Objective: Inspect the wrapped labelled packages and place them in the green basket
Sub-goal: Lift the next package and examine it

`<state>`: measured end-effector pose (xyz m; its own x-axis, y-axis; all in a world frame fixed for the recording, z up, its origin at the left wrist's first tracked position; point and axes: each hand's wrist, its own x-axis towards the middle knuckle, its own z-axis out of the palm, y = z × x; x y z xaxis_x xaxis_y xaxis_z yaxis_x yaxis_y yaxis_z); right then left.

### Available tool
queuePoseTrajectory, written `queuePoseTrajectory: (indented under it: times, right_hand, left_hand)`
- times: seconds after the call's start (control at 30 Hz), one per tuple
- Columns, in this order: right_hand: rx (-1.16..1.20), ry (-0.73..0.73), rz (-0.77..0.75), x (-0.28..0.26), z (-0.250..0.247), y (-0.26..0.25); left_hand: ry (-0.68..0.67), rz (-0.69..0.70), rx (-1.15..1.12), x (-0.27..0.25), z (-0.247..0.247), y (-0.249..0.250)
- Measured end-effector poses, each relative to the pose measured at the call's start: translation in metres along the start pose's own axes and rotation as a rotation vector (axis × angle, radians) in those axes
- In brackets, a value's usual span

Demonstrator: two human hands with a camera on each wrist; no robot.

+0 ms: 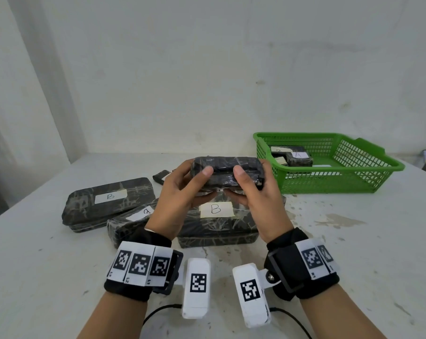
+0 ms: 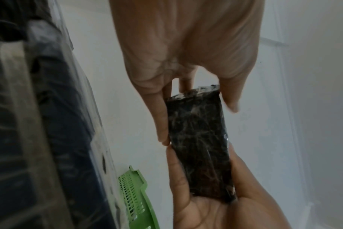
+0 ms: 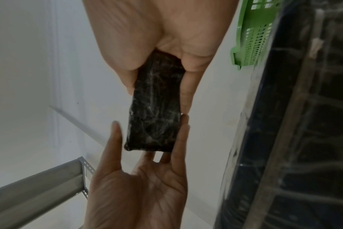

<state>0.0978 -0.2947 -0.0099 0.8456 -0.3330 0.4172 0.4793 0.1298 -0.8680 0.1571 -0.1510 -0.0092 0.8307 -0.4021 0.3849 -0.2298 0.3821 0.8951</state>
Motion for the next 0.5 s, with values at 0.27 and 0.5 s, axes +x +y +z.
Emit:
queuePoseTrajectory:
  times: [0.27,0.5]
  right_hand:
    - [0.019,-0.024,0.032,-0.0005,0.0018,0.0050]
    - [-0.043,0.042,-0.064,0.0035,-0.0029,0.0040]
  left_hand:
    - [0.037,0.022,0.053,0.0033,-0.0036,-0.0042]
    - [-0.037,0.013,0.042,0.0020,-0.0018,-0.0032]
